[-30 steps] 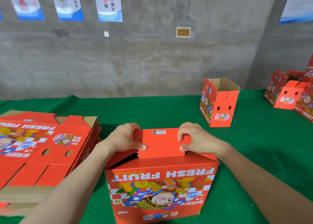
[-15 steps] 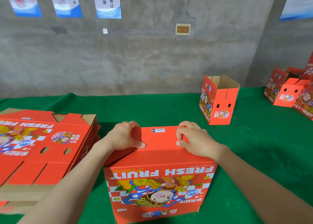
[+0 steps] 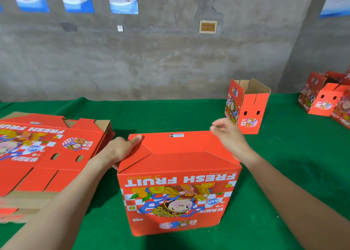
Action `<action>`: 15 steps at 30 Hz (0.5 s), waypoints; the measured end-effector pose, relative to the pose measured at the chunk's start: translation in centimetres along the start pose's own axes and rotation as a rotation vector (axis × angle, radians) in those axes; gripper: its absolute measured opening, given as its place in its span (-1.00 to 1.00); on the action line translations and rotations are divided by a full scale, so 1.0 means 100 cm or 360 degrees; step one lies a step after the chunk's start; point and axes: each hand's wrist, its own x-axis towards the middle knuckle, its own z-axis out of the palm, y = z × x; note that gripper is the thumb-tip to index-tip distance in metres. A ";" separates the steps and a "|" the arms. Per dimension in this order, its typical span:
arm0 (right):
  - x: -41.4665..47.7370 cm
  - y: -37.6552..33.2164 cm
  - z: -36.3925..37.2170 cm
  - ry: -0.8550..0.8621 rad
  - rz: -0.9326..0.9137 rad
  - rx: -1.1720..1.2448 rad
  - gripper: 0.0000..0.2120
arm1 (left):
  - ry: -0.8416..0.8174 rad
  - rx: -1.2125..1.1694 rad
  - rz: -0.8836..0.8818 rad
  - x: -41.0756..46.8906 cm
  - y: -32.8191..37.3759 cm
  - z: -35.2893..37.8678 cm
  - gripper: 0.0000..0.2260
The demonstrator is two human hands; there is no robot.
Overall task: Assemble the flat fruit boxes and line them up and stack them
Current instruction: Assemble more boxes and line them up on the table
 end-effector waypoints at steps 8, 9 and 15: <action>-0.054 0.054 -0.011 -0.0837 0.0854 0.0211 -0.69 | 0.0095 0.0017 0.0109 -0.008 -0.005 -0.012 -0.48; -0.053 0.051 -0.015 -0.0871 0.0821 0.0213 -0.64 | 0.0120 0.0027 0.0157 -0.009 -0.003 -0.017 -0.47; -0.031 0.026 -0.030 -0.0787 0.0786 0.0376 -0.56 | 0.0518 0.0016 0.0599 -0.016 0.012 -0.048 -0.49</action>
